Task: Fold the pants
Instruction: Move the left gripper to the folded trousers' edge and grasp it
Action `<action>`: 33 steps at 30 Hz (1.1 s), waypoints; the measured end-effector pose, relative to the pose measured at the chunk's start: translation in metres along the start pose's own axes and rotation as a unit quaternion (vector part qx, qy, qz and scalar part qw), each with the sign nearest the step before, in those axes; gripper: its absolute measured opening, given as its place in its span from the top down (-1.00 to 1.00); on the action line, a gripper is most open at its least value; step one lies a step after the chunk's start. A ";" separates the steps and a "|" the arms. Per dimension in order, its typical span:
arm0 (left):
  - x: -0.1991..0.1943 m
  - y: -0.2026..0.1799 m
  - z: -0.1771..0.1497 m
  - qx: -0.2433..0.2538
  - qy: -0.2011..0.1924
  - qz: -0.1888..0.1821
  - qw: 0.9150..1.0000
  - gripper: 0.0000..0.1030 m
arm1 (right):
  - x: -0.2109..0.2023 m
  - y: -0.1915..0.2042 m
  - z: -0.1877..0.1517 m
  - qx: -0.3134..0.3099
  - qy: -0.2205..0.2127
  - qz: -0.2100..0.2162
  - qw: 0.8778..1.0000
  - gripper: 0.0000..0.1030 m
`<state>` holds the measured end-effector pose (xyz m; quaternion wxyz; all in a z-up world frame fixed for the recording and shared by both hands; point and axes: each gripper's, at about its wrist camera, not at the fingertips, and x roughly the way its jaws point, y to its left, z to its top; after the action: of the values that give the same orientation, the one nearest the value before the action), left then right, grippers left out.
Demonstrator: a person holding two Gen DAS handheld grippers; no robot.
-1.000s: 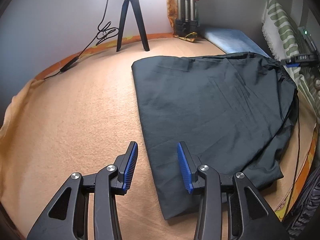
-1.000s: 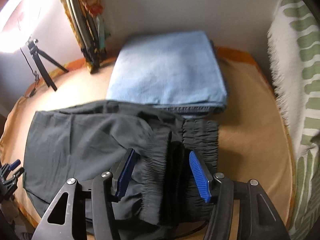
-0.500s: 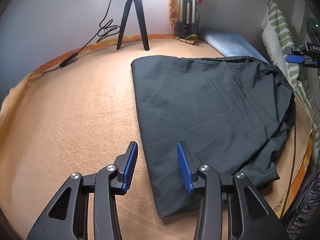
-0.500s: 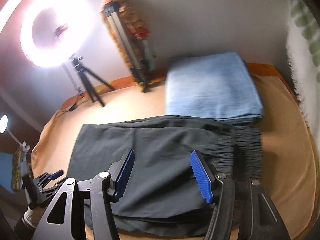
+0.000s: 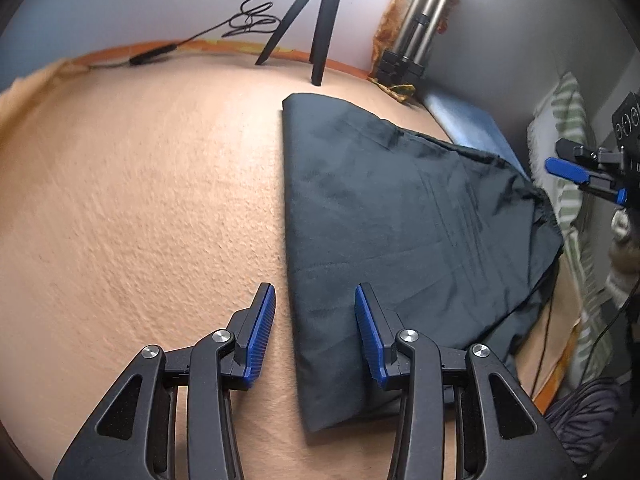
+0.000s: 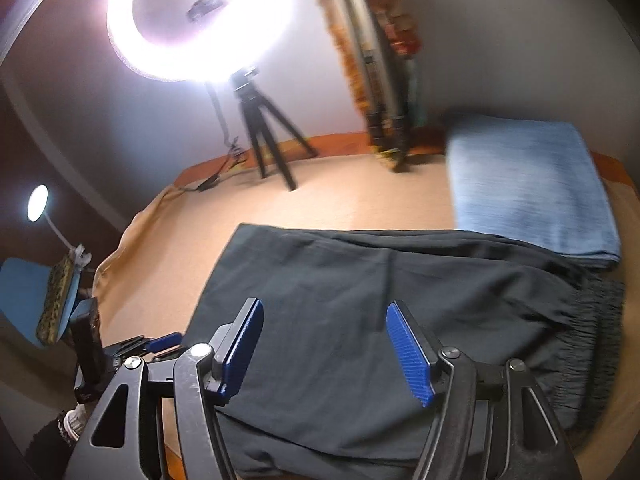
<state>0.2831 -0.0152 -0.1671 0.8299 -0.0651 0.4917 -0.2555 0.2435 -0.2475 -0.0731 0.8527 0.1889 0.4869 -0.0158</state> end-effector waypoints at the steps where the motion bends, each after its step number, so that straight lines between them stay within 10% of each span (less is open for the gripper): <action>1: 0.001 0.000 -0.001 -0.002 0.001 -0.002 1.000 0.23 | 0.006 0.008 0.001 -0.009 0.004 0.004 1.000 -0.30; 16: 0.005 -0.001 -0.003 -0.002 -0.009 -0.007 1.000 0.23 | 0.089 0.097 0.013 -0.050 0.081 0.053 0.994 -0.30; 21: 0.006 -0.004 -0.006 0.007 -0.012 -0.027 1.000 0.55 | 0.123 0.118 0.024 -0.044 0.110 0.054 0.992 -0.30; 33: -0.003 -0.004 -0.010 0.010 -0.027 -0.048 0.998 0.64 | 0.192 0.149 0.039 -0.058 0.164 -0.018 0.985 -0.29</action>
<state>0.2720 -0.0160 -0.1679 0.8303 -0.0871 0.4627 -0.2982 0.4081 -0.0924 -0.1704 0.7701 0.1309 0.6237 0.0284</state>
